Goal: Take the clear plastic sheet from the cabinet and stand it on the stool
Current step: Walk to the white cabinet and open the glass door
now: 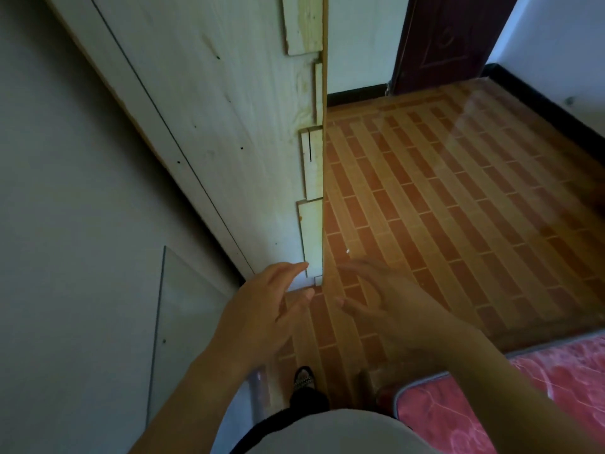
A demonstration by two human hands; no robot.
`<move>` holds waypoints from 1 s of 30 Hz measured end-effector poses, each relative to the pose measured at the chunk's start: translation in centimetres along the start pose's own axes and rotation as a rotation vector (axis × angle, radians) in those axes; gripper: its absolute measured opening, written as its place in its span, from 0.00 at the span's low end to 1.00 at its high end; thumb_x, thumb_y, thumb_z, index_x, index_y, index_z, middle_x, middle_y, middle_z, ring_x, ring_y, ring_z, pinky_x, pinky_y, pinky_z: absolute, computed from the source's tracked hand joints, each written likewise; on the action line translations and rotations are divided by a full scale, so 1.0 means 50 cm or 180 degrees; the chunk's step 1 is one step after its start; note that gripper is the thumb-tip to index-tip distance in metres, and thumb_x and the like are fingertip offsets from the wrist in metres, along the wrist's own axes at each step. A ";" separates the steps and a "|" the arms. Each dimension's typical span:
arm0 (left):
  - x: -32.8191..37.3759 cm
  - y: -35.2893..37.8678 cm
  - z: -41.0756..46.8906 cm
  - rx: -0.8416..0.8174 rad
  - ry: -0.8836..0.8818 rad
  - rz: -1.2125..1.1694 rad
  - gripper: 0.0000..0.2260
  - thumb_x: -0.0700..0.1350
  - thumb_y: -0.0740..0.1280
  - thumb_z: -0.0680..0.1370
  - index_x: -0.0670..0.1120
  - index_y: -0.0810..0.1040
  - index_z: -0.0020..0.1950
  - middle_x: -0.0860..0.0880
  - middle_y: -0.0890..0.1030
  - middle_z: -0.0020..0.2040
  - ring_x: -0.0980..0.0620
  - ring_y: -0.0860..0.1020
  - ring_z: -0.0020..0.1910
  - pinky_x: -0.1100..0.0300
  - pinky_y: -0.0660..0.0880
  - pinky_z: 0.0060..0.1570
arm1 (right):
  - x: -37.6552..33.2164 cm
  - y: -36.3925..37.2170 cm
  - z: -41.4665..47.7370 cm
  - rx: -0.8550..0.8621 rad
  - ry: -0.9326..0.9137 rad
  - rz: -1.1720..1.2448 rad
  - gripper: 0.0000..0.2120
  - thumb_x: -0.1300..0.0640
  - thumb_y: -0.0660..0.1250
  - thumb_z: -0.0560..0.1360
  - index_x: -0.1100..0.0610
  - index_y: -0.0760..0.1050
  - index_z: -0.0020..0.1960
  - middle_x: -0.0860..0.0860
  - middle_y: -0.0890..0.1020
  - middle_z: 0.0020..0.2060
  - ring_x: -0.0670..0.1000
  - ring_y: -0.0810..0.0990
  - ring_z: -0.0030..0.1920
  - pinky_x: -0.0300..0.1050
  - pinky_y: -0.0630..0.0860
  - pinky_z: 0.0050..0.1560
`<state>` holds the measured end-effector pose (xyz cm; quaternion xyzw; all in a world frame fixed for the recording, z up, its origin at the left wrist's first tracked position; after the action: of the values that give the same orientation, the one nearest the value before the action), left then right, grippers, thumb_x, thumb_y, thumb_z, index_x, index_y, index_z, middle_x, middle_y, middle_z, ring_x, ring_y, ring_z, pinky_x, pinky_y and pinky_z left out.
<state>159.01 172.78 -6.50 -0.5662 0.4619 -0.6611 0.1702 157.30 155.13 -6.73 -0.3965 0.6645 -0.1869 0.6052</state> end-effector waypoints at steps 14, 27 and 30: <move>0.114 0.070 0.393 -0.0844 0.0952 -0.0087 0.25 0.63 0.51 0.75 0.58 0.62 0.71 0.59 0.66 0.70 0.61 0.63 0.68 0.60 0.63 0.66 | 0.178 -0.211 0.122 0.0837 0.0716 0.0106 0.27 0.36 0.61 0.72 0.46 0.66 0.68 0.44 0.70 0.66 0.46 0.72 0.62 0.50 0.73 0.60; 0.394 0.213 0.909 -0.1033 0.1284 -0.0008 0.23 0.62 0.52 0.77 0.59 0.60 0.72 0.59 0.65 0.71 0.61 0.62 0.68 0.61 0.62 0.62 | 0.534 -0.589 0.290 0.1010 0.1085 -0.0165 0.29 0.34 0.57 0.71 0.44 0.64 0.68 0.42 0.69 0.66 0.43 0.71 0.62 0.43 0.71 0.61; 0.450 0.234 1.011 -0.0953 0.1248 -0.0076 0.22 0.62 0.51 0.77 0.60 0.60 0.71 0.60 0.65 0.71 0.65 0.61 0.64 0.62 0.63 0.59 | 0.607 -0.671 0.328 0.0993 0.1117 -0.0225 0.29 0.34 0.57 0.72 0.45 0.64 0.69 0.43 0.68 0.67 0.44 0.70 0.64 0.40 0.68 0.61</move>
<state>194.56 128.81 -6.02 -0.4514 0.5722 -0.6845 -0.0163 184.42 115.40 -5.47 -0.2827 0.7084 -0.3744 0.5273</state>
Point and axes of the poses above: each hand's wrist, its own z-axis towards the middle knuckle, its own y-axis out of the palm, x = y × z, the point moved 5 cm from there along z, towards the middle knuckle
